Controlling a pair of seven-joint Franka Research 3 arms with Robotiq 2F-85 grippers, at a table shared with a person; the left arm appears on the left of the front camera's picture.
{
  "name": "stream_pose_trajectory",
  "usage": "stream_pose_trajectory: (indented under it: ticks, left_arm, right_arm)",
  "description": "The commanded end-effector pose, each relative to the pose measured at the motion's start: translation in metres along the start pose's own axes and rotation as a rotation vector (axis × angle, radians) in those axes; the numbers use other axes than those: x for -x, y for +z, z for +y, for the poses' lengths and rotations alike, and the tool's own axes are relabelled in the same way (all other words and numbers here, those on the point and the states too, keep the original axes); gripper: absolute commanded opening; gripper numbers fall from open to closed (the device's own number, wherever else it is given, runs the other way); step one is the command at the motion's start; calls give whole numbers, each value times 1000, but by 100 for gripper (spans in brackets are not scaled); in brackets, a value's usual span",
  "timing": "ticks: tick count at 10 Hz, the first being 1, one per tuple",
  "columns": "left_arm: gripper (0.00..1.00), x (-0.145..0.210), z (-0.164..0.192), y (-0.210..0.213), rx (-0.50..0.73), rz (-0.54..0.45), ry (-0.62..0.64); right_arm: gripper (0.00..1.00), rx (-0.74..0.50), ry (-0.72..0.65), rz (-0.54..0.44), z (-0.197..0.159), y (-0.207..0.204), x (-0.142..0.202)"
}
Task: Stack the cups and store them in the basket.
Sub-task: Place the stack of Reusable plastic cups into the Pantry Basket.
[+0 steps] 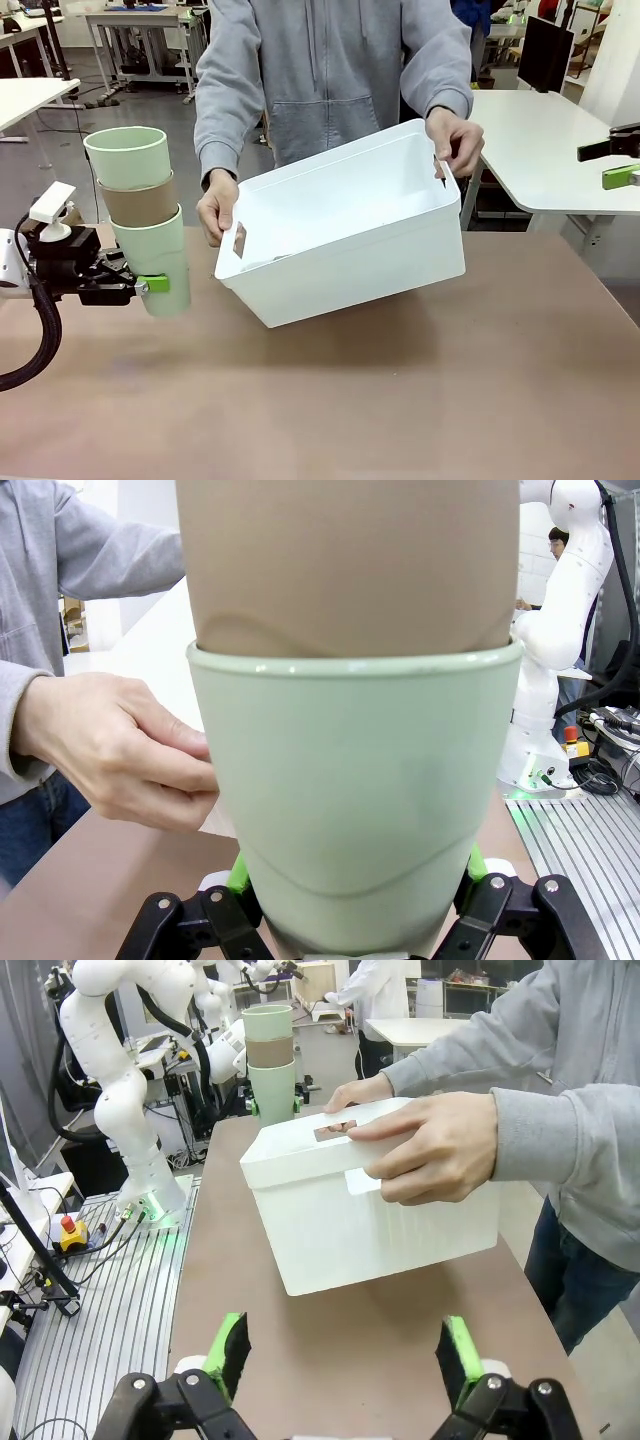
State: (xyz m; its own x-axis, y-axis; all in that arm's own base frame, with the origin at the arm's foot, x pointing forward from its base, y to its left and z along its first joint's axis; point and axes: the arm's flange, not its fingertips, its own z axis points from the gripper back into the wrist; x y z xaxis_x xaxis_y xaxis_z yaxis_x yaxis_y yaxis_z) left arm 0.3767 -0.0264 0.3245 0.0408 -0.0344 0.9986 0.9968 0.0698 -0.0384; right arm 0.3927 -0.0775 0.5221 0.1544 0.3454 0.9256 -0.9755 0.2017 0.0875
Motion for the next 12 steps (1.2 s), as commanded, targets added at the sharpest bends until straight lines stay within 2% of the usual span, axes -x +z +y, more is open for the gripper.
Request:
stream_pose_trajectory:
  ticks: [1,3,6,8,12]
  left_arm:
    - [84,-4,0,0,1,-8,-14]
    - [84,0,0,0,0,0,0]
    - [84,-80,-22,-4,-114,124,-7]
    - [84,-127,-28,-27,-141,270,0]
    - [84,-211,-34,-112,-281,575,-46]
  right_arm:
    - [100,2,-11,-14,2,1,-4]
    - [100,2,-11,-14,2,1,-4]
    - [100,2,-11,-14,2,1,-4]
    - [100,2,-11,-14,2,1,-4]
    - [100,2,-11,-14,2,1,-4]
